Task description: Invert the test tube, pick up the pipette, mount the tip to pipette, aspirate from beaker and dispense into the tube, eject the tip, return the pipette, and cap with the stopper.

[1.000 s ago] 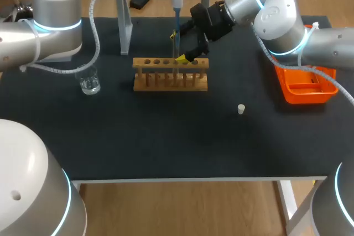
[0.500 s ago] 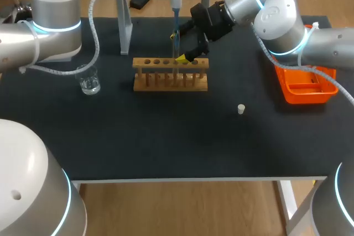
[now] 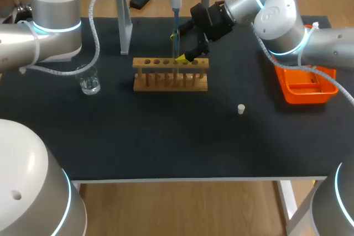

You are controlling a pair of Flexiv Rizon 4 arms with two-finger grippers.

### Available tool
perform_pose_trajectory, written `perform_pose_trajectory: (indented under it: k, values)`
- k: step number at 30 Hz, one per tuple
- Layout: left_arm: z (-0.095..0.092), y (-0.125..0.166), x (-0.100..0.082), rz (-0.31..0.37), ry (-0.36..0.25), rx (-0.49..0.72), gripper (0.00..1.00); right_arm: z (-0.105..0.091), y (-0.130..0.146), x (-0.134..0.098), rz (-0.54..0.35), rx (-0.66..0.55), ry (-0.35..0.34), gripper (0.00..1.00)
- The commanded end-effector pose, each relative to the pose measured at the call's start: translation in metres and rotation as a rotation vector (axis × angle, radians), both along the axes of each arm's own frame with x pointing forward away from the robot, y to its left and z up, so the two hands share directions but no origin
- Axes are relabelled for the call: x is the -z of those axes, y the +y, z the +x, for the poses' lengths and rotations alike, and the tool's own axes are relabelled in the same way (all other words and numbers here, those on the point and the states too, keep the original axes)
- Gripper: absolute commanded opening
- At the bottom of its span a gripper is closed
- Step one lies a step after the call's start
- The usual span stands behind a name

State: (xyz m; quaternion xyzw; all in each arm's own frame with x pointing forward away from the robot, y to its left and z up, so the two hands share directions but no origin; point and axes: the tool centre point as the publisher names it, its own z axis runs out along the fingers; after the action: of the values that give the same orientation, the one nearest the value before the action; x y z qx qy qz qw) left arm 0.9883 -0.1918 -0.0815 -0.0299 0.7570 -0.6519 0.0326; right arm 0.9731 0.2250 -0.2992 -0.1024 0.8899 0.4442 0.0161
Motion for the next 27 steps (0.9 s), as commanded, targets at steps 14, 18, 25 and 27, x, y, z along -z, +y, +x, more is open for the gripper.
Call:
perform_pose_trajectory:
  k: [14,18,25,27]
  values:
    - [-0.001,0.001,0.000,-0.001,-0.002,-0.002,0.00,-0.012,-0.032,-0.023,0.022,0.051,-0.002,1.00]
    - [-0.001,0.001,0.000,-0.001,-0.002,-0.002,0.00,-0.022,-0.056,-0.045,0.027,0.090,-0.010,1.00]
    - [-0.001,0.001,0.000,-0.001,-0.002,-0.002,0.00,-0.034,-0.103,-0.091,0.055,0.156,-0.014,1.00]
    - [-0.001,0.001,0.000,-0.001,-0.002,-0.002,0.00,-0.038,-0.115,-0.107,0.064,0.188,-0.029,1.00]
